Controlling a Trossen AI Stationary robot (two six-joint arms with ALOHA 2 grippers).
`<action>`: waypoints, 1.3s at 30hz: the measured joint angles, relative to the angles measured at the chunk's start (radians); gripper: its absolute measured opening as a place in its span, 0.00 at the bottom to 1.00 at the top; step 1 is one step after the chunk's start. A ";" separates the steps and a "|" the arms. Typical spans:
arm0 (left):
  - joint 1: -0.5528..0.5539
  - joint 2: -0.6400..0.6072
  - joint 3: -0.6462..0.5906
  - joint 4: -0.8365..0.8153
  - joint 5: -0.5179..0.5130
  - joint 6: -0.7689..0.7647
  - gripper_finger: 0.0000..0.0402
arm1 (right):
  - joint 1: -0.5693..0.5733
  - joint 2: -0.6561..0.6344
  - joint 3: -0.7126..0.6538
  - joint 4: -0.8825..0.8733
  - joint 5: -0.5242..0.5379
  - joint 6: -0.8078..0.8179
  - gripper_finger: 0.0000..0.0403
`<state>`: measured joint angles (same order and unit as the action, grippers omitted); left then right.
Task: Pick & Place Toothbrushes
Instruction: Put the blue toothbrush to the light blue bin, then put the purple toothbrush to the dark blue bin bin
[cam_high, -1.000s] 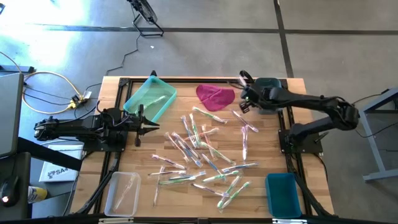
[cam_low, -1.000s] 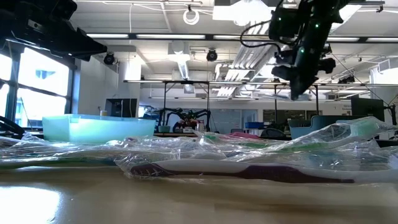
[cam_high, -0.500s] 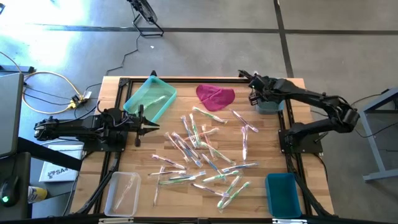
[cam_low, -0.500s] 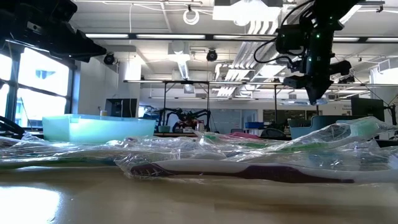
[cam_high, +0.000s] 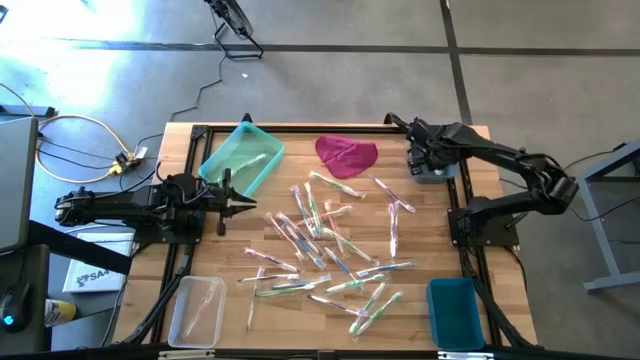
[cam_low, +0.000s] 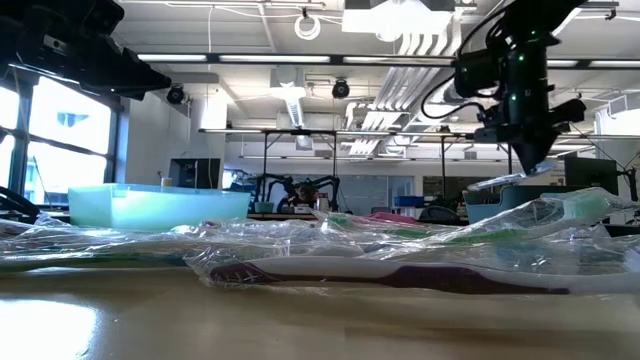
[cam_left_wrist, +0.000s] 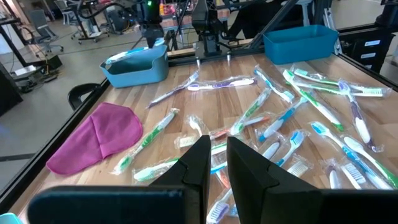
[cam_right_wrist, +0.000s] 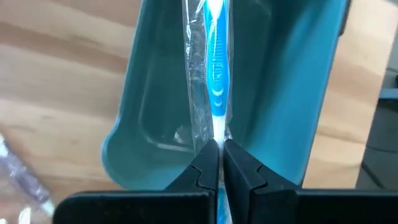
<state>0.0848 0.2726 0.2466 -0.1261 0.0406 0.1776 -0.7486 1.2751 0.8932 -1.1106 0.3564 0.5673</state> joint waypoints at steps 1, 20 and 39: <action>0.000 0.000 0.000 0.000 0.000 0.000 0.12 | 0.000 0.000 0.000 -0.013 -0.001 0.011 0.01; 0.000 0.000 0.000 -0.005 0.000 0.000 0.12 | 0.000 0.000 0.000 -0.048 0.017 0.041 0.24; 0.000 0.000 0.000 -0.004 0.000 0.000 0.12 | 0.070 0.000 0.000 0.313 -0.253 -0.091 0.21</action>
<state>0.0845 0.2729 0.2466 -0.1303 0.0402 0.1772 -0.6788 1.2751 0.8932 -0.7981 0.1030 0.4766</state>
